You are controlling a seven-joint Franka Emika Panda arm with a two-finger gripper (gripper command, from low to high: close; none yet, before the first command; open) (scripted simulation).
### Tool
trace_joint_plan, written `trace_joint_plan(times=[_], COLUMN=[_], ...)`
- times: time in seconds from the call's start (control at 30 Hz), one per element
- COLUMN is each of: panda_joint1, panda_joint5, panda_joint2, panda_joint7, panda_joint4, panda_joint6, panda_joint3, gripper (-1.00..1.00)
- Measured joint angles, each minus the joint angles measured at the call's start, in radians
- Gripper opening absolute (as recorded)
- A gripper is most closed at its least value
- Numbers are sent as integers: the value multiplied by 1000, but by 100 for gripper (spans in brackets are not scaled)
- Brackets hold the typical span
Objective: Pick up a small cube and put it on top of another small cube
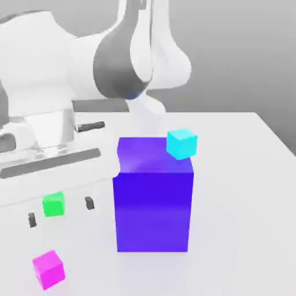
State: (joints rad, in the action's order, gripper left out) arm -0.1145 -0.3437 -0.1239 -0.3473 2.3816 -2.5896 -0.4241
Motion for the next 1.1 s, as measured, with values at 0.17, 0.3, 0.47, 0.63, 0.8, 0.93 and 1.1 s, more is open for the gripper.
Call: trace_joint_plan(times=[0.17,0.3,0.47,0.63,0.8,0.93,1.1], panda_joint1=[56,122,169,159,97,100,152], panda_joint5=[16,-34,-85,-75,56,149,315], panda_joint2=[-151,-280,-350,-336,-179,-69,81], panda_joint7=[-158,-250,-291,-284,-182,-96,47], panda_joint4=[21,5,-13,-9,50,140,262], panda_joint6=[-69,-155,-205,-193,-95,-71,-62], panda_joint3=[-7,51,107,95,-18,-117,-223], gripper=[0,0,-100,-100,-100,-100,-100])
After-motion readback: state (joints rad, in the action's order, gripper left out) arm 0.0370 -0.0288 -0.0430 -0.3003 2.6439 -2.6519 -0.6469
